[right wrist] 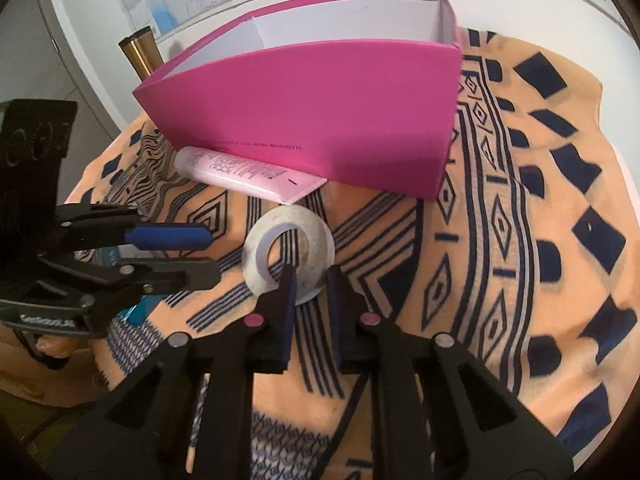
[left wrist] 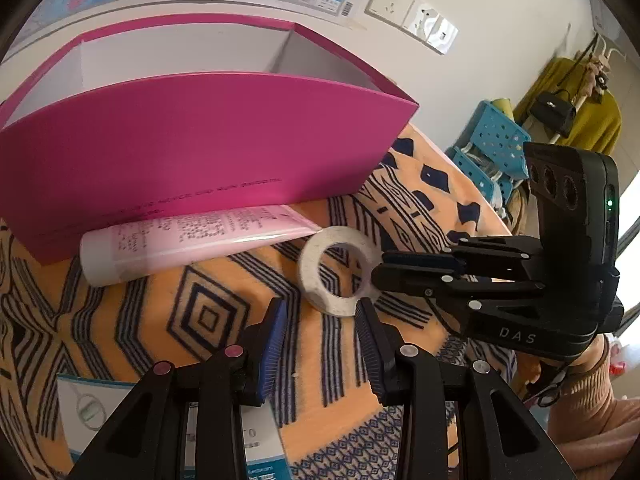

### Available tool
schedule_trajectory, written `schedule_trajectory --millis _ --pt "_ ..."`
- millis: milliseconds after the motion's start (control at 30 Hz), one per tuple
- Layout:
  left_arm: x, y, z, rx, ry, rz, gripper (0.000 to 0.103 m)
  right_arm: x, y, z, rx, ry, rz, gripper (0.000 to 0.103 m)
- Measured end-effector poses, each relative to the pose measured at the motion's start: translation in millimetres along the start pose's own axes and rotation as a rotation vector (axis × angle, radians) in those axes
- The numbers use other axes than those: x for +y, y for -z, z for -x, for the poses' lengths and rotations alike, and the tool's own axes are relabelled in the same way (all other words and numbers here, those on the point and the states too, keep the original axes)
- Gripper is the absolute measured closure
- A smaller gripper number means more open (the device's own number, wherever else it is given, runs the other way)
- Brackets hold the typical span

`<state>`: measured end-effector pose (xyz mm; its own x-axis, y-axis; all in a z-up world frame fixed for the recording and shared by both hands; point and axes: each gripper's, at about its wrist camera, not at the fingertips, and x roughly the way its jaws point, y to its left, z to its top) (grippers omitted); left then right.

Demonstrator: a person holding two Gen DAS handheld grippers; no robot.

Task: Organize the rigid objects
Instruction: 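Grasp the white tape roll by its rim with the right gripper, then lift the tape roll with the right gripper off the blanket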

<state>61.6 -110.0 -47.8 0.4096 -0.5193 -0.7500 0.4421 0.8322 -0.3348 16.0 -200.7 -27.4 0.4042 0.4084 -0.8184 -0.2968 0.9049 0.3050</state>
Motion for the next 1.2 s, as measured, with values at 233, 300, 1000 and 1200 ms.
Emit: schedule_trajectory --millis 233,300,1000,1200 --pt "-1 -9 -14 0.033 -0.034 -0.002 0.067 -4 2 -1 -0.006 -0.018 -0.033 0.094" --pt "2 -9 -17 0.046 -0.023 0.015 0.067 -8 -1 0 -0.021 -0.018 -0.050 0.087" --pt "-8 -6 -26 0.064 0.013 0.013 0.066 1 -9 -12 -0.008 0.016 0.001 0.078" --pt "-13 1 -15 0.062 0.033 -0.004 0.066 5 -2 -2 -0.009 0.004 0.000 0.078"
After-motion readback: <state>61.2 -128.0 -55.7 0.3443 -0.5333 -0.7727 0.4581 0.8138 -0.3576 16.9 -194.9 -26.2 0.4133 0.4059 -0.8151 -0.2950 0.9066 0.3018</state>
